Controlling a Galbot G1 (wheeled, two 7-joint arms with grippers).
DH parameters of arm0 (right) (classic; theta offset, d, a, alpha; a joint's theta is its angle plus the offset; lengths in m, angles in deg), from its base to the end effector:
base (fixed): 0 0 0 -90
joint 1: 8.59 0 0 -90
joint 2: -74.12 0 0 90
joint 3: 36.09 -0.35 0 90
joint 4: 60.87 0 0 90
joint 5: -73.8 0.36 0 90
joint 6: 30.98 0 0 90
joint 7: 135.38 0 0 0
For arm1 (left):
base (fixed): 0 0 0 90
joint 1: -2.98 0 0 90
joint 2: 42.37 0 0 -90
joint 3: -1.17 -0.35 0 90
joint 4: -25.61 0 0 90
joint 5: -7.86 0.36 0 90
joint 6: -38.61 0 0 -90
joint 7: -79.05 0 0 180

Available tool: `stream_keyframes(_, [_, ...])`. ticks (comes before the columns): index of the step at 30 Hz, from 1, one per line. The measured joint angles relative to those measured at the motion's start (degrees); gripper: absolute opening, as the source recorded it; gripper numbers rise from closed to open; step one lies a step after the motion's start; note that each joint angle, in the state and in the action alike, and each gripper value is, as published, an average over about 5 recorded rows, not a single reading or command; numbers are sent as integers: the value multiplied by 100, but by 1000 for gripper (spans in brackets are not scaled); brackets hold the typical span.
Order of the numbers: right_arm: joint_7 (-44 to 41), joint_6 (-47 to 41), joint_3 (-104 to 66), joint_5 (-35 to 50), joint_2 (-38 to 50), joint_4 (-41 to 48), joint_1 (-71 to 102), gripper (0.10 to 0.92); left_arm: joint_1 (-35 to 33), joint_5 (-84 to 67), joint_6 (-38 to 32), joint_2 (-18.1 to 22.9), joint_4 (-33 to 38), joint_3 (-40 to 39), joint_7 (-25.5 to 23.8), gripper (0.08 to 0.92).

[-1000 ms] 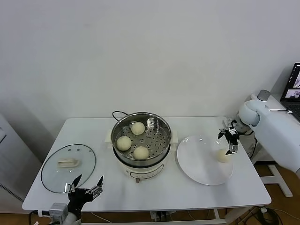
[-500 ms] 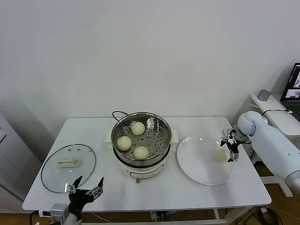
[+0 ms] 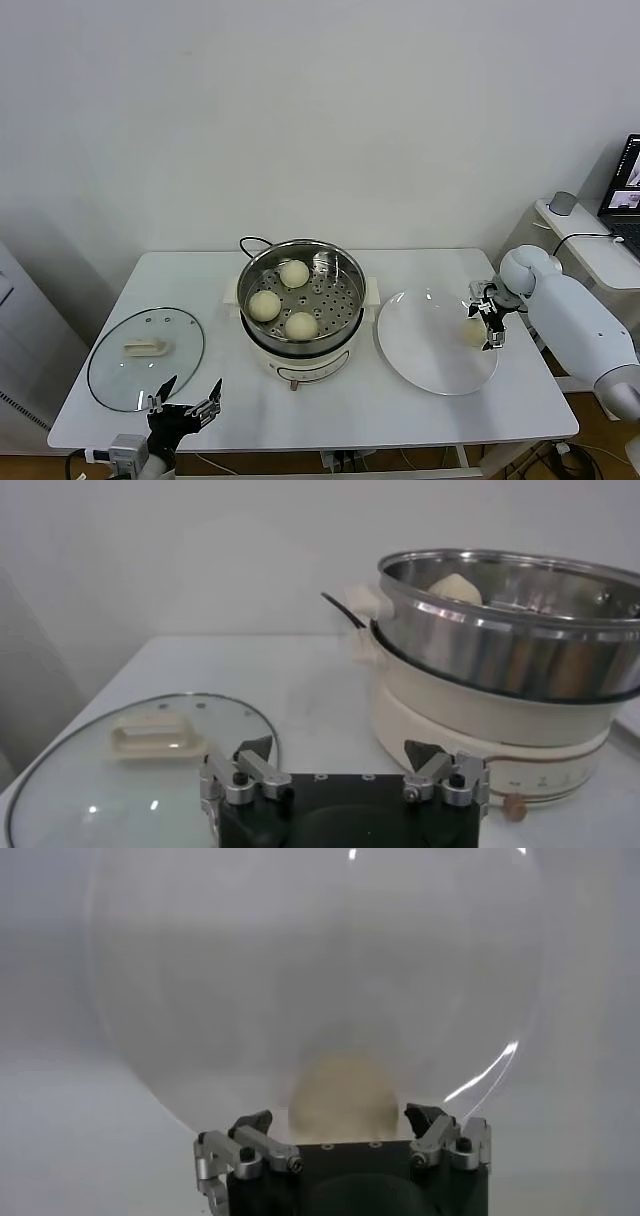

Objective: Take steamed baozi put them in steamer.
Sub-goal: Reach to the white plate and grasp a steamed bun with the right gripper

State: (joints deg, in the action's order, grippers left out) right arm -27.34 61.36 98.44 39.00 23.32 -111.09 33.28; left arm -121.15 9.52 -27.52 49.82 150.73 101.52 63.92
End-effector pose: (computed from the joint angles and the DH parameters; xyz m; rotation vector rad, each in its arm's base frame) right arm 0.5579 -0.2164 -0.2351 1.1633 -1.2943 1.3769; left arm 0.1585 0.0474 -0.2824 -0.0992 -2.7316 -0.0131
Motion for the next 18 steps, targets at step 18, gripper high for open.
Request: stream_keyframes(18, [101, -29, -27, -34, -104, 118, 3, 669, 6, 14, -5, 0, -41, -29, 6, 823])
